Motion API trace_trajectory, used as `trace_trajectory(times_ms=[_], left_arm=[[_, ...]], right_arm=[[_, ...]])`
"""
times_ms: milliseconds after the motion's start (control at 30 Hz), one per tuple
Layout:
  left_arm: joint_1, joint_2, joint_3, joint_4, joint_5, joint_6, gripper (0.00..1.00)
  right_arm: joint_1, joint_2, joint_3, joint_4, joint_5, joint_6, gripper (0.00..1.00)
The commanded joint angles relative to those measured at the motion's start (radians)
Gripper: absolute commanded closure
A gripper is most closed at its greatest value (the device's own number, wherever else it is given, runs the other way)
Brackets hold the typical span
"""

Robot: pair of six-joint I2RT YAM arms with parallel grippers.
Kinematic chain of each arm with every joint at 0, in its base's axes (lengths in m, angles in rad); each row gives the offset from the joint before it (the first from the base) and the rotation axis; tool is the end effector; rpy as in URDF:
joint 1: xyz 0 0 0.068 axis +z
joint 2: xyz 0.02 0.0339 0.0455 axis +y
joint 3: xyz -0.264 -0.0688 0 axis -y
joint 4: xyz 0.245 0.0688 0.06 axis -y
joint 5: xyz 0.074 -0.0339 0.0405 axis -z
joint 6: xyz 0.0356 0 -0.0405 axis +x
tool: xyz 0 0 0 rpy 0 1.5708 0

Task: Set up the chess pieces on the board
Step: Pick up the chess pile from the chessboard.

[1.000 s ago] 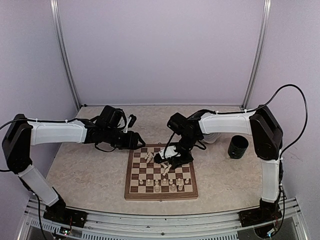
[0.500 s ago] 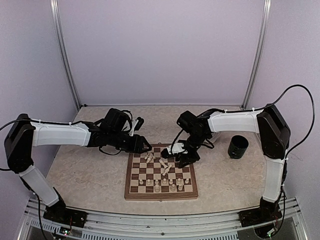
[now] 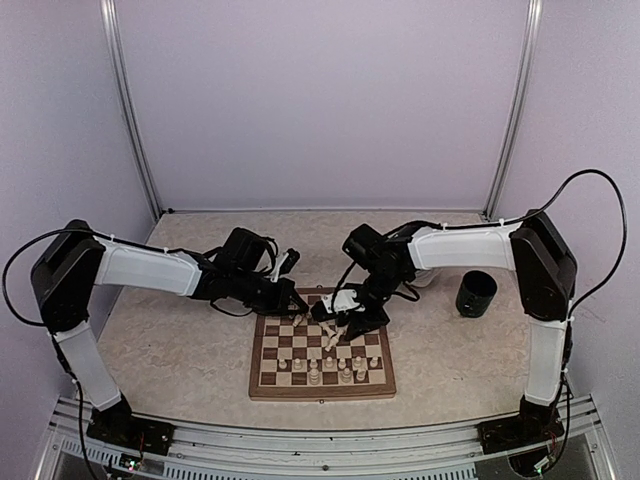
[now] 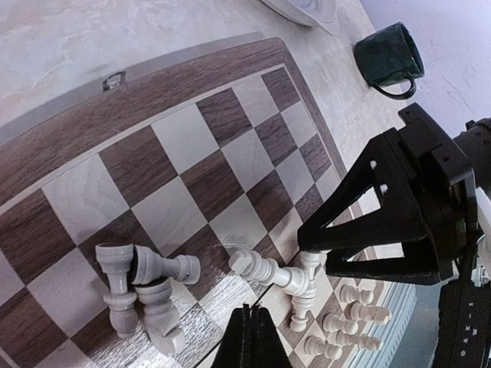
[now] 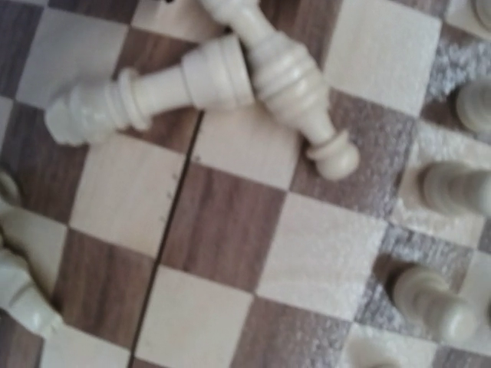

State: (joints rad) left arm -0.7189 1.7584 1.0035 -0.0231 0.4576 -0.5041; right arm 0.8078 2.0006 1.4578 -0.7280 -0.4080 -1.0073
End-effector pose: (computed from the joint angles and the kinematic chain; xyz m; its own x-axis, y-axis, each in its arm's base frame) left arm 0.2638 -0.2517 0.1743 -0.8622 0.1787 -0.4739 0.4696 0.6329 -0.6156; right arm 0.2678 0.3005 0.1764 0.2767 -0.8335 -0.4783 -0.9558 -0.2902 -0.0474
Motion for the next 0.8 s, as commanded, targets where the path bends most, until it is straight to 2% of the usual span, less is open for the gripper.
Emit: trace_trajectory(times_ms=[0, 367, 533, 600, 700, 767], left_arm=[[0.0, 0.055, 0.04, 0.095, 0.096, -0.043, 1.0], [0.001, 0.113, 0.058, 0.11, 0.109, -0.064, 1.0], [0.008, 0.094, 0.037, 0.114, 0.097, -0.059, 1.0], [0.011, 0.079, 0.019, 0.128, 0.096, -0.05, 0.91], [0.009, 0.037, -0.009, 0.144, 0.09, -0.033, 0.7], [0.006, 0.009, -0.03, 0.158, 0.092, -0.021, 0.62]], right_arm=[[0.018, 0.039, 0.026, -0.002, -0.027, -0.042, 0.63], [0.009, 0.033, 0.013, 0.013, -0.012, -0.021, 0.86], [-0.036, 0.011, 0.035, 0.005, -0.072, 0.007, 0.9], [-0.061, 0.003, 0.047, 0.003, -0.107, 0.027, 0.91], [-0.089, 0.0, 0.067, 0.005, -0.162, 0.059, 0.91], [-0.103, 0.005, 0.078, 0.005, -0.19, 0.082, 0.91]])
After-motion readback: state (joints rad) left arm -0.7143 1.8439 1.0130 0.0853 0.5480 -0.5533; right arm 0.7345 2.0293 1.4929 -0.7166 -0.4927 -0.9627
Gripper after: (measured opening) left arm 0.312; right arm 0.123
